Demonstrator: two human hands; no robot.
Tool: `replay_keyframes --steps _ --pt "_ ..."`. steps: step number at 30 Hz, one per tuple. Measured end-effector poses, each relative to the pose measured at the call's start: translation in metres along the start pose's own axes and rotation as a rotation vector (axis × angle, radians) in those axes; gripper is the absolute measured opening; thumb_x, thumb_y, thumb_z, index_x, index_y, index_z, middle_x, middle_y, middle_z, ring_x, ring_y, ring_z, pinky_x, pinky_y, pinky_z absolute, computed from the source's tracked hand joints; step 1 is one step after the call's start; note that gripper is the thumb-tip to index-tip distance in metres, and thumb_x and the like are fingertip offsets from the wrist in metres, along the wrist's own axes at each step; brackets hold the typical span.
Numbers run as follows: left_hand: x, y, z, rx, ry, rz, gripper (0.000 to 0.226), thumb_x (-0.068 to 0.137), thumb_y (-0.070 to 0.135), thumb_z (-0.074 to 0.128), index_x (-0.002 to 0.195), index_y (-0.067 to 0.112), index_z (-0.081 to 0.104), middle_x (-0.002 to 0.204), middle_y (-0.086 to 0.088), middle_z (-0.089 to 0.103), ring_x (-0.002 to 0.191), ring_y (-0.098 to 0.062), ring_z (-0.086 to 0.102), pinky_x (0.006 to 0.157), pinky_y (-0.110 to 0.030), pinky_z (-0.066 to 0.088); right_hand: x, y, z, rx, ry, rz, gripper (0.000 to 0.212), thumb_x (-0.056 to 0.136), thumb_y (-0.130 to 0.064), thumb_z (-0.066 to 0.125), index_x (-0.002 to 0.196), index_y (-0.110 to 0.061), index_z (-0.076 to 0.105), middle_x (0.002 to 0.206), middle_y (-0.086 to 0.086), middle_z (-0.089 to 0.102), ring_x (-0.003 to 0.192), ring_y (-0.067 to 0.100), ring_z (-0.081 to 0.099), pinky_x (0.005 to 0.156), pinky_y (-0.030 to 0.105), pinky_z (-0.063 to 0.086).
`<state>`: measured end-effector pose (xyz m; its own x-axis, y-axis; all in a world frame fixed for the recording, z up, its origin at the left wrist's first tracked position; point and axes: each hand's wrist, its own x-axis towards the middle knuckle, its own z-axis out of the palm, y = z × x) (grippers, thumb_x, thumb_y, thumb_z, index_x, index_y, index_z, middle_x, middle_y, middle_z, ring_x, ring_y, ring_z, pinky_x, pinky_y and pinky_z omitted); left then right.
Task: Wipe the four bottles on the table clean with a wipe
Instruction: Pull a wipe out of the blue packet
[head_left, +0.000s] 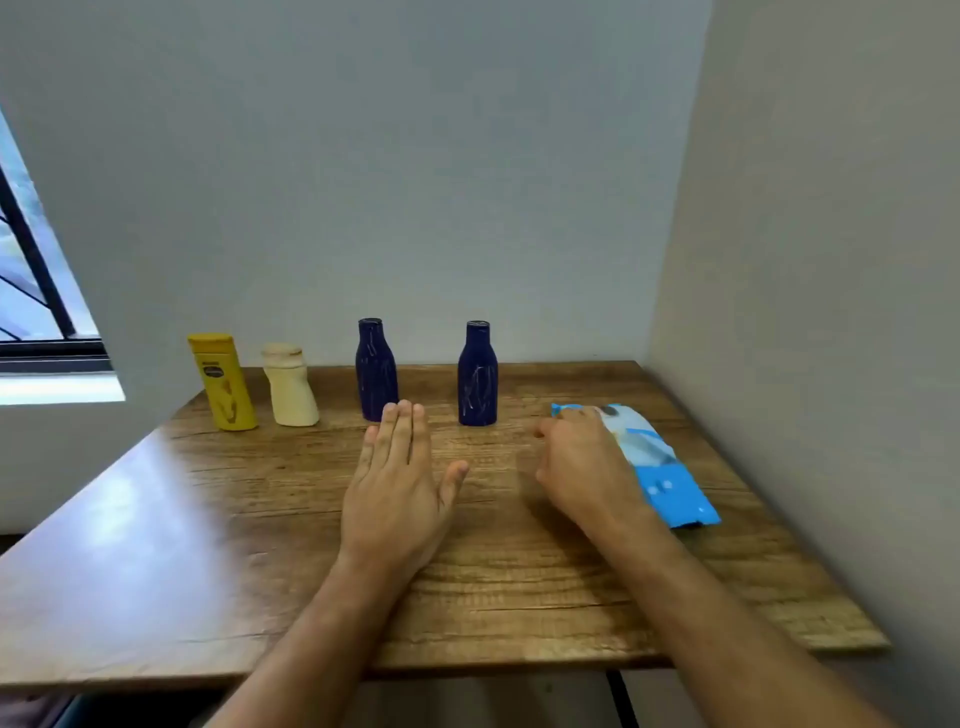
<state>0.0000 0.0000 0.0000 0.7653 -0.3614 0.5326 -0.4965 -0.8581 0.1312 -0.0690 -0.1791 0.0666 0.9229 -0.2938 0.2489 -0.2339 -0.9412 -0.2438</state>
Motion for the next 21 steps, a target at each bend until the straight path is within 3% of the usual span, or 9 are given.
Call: replay_keyframes --steps 4,7,12,15,21 --pt "-0.004 0.001 -0.003 0.018 0.014 0.023 0.082 0.099 0.064 0.011 0.158 0.006 0.012 0.166 -0.011 0.011 0.154 -0.019 -0.002 0.122 -0.033 -0.005 -0.007 0.014 -0.003 -0.128 0.200 0.017 0.033 0.092 -0.018 0.056 0.124 -0.016 0.062 0.127 0.006 0.054 0.118 0.024 0.043 0.102 0.035 0.039" --pt "-0.006 0.005 -0.005 0.018 -0.004 0.042 0.081 0.100 0.062 0.009 0.158 0.007 0.009 0.167 -0.011 0.007 0.154 -0.019 -0.003 0.122 -0.034 -0.006 -0.014 0.019 -0.001 -0.179 0.237 0.095 0.038 0.090 -0.024 0.058 0.127 -0.016 0.061 0.126 0.007 0.052 0.116 0.026 0.044 0.098 0.038 0.039" --pt "-0.006 0.005 -0.006 0.015 -0.006 0.056 0.078 0.099 0.061 0.004 0.158 0.009 0.001 0.167 -0.010 0.000 0.153 -0.018 -0.010 0.121 -0.033 -0.010 -0.020 0.020 0.003 -0.069 0.149 0.260 0.049 0.090 -0.022 0.063 0.138 -0.012 0.053 0.134 0.010 0.053 0.122 0.028 0.050 0.097 0.040 0.047" --pt "-0.005 0.005 -0.004 0.015 -0.006 0.063 0.077 0.100 0.060 0.006 0.158 0.009 0.001 0.167 -0.009 0.000 0.153 -0.017 -0.010 0.121 -0.033 -0.010 -0.017 0.021 0.002 0.013 0.172 0.320 0.043 0.090 -0.018 0.065 0.133 -0.011 0.058 0.124 0.010 0.064 0.111 0.026 0.061 0.091 0.039 0.051" --pt "-0.001 0.004 -0.001 -0.018 -0.030 0.059 0.077 0.102 0.060 0.015 0.158 0.011 -0.001 0.167 -0.008 -0.003 0.152 -0.016 -0.012 0.122 -0.033 -0.010 -0.009 0.029 0.004 -0.071 0.090 0.386 0.036 0.091 -0.015 0.064 0.126 -0.009 0.062 0.119 0.013 0.066 0.111 0.027 0.060 0.093 0.039 0.050"
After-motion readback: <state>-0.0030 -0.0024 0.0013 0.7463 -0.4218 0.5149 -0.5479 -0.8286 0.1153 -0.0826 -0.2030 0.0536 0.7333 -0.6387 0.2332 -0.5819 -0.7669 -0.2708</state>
